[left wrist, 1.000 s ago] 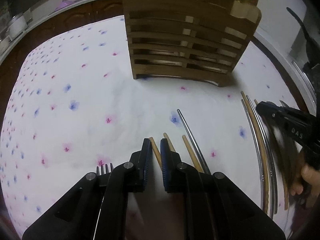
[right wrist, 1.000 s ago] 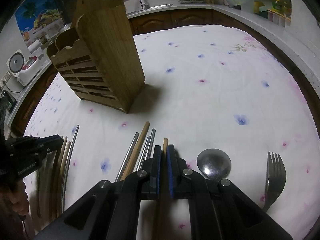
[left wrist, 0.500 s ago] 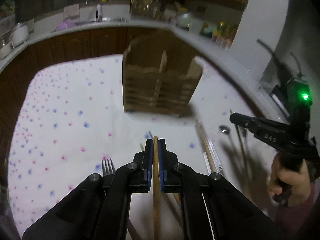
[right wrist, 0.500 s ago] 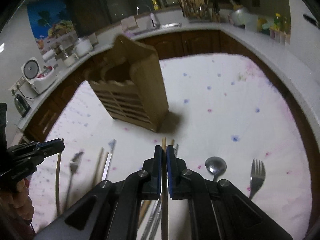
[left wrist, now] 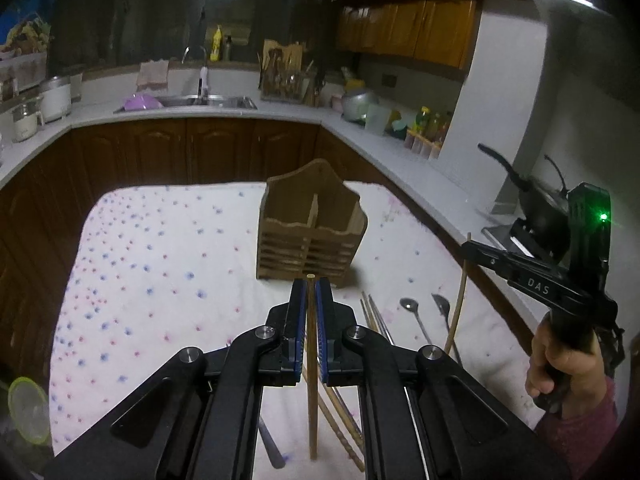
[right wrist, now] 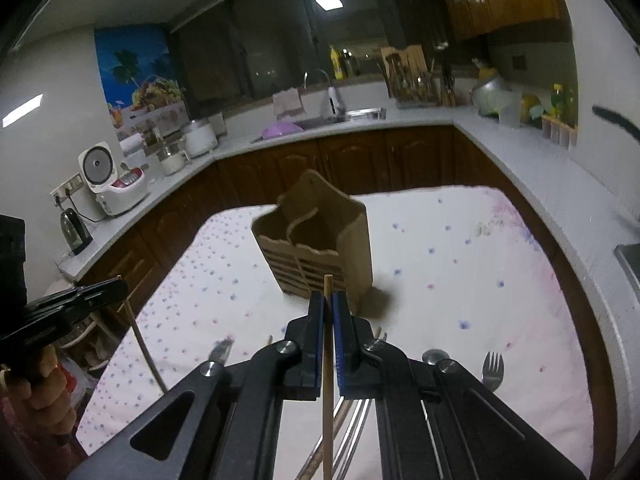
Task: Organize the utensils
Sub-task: 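Lift both held chopsticks upright and lower them into the wooden holder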
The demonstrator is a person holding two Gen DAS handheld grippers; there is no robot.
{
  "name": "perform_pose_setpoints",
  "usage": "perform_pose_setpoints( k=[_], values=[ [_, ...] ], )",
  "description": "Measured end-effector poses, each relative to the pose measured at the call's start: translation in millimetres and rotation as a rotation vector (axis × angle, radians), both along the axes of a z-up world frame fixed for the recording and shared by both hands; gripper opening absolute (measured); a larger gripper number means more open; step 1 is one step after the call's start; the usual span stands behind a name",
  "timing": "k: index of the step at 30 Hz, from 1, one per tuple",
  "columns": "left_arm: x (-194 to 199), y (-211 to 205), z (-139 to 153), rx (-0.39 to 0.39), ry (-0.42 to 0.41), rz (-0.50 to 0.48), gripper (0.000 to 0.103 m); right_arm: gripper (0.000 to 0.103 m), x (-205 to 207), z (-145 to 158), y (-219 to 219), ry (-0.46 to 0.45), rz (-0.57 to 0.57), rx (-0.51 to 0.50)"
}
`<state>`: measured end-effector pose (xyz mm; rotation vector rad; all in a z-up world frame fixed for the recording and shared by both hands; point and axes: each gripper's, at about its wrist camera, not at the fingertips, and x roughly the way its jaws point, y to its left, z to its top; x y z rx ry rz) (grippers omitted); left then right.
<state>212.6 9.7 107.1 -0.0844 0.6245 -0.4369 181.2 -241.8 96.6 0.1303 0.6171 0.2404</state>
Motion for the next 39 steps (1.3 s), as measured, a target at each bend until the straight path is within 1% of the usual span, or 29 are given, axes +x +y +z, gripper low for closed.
perform_pose_setpoints(
  k=[9,15,18,23,32,36,39],
  values=[
    [-1.7,12.9,13.3,-0.03,-0.049,0.038,0.004,0.005,-4.2,22.8,3.6,-0.078,-0.008,0.017],
    [3.6,17.3,21.1,-0.057,-0.08,0.058,0.004,0.005,4.5,31.2,2.5,-0.148,-0.041,0.045],
    [10.7,18.3,29.9,-0.079,-0.107,0.066,0.004,0.005,13.1,34.9,2.2,-0.185,-0.065,0.068],
    [28.9,20.0,53.0,-0.103,-0.178,0.096,0.004,0.005,36.8,45.2,2.6,-0.233,-0.079,0.098],
    [70.1,20.9,96.1,-0.143,-0.291,0.135,0.004,0.005,82.6,70.2,-6.0,-0.33,-0.139,0.153],
    [93.5,24.0,112.1,-0.167,-0.317,0.166,0.004,0.005,99.1,82.2,-10.5,-0.371,-0.175,0.16],
    [114.7,25.4,117.9,-0.186,-0.338,0.199,0.004,0.005,113.5,86.5,-13.4,-0.395,-0.193,0.158]
  ],
)
